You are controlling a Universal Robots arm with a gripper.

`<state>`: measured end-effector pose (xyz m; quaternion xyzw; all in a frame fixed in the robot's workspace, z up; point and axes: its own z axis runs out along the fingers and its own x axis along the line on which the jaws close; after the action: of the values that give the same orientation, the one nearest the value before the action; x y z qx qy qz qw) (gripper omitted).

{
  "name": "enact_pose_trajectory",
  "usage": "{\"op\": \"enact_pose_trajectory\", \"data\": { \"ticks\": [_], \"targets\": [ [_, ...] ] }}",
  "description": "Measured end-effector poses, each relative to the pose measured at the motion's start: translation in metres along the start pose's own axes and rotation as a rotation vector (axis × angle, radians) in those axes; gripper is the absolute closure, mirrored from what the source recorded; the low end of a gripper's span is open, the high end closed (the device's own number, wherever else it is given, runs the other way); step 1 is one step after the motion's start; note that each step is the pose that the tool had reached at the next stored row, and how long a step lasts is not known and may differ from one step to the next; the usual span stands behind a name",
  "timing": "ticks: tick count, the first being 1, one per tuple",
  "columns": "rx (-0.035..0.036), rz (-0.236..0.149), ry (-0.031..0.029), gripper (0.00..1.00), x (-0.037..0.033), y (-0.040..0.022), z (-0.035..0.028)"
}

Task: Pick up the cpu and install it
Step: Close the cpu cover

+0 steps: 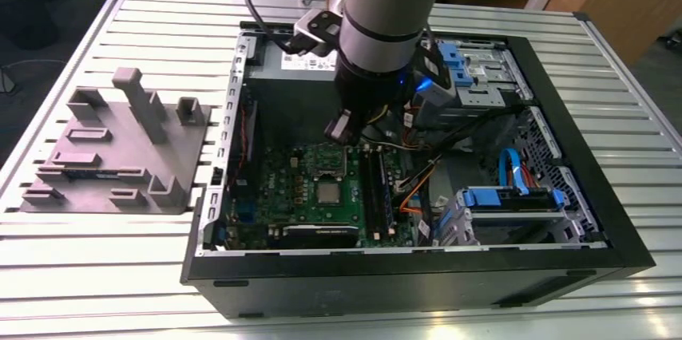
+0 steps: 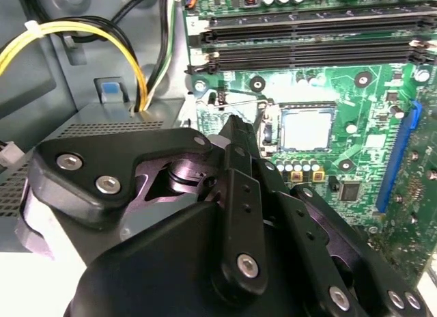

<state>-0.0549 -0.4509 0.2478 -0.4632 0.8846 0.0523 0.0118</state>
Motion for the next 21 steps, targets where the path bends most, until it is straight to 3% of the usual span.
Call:
{"op": "enact_pose_trajectory", "data": {
  "ticks": [9, 21],
  "targets": [
    [-0.0001, -0.002, 0.0001, 0.9, 0.0099, -0.0041, -0.0009],
    [0.0003, -0.002, 0.0007, 0.9, 0.0145, -0.0065, 0.0]
  ]
}}
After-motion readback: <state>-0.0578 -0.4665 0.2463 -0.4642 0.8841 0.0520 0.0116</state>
